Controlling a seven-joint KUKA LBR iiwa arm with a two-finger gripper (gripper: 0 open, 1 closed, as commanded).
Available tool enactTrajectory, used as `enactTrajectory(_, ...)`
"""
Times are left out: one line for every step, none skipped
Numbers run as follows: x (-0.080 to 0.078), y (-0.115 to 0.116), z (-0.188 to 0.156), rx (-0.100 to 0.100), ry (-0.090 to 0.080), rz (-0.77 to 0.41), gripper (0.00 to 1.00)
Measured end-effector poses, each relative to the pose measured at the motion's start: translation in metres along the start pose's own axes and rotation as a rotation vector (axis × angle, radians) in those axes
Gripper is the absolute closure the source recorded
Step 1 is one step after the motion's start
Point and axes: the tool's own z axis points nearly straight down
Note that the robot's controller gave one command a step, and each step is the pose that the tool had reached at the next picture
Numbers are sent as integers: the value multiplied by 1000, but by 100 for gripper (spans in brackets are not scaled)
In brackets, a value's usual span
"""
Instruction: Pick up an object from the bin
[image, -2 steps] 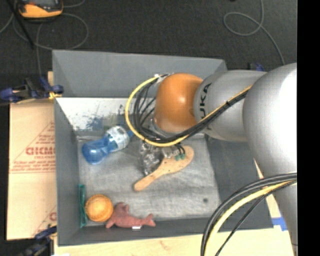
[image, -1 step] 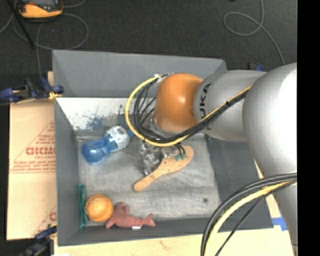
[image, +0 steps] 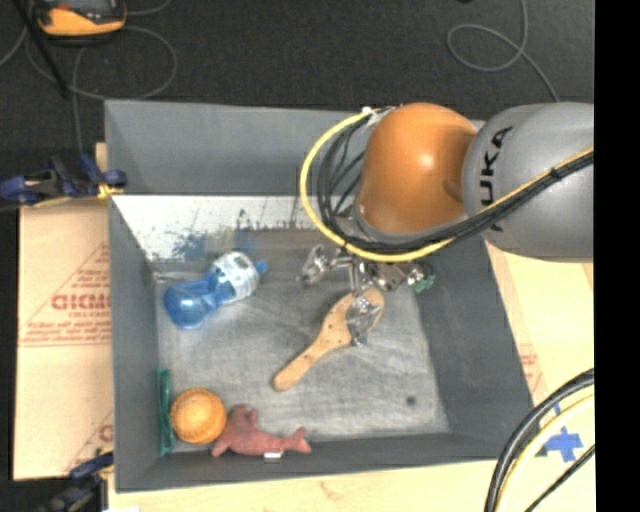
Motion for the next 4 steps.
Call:
enactTrajectory(13, -10, -49, 2, -3, -112, 0)
enactTrajectory(9, -7, 2, 4, -9, -67, 0)
enactTrajectory(25, -9, 97, 0, -3, -231, 100)
enactTrajectory(25, -9, 97, 0, -3, -231, 100)
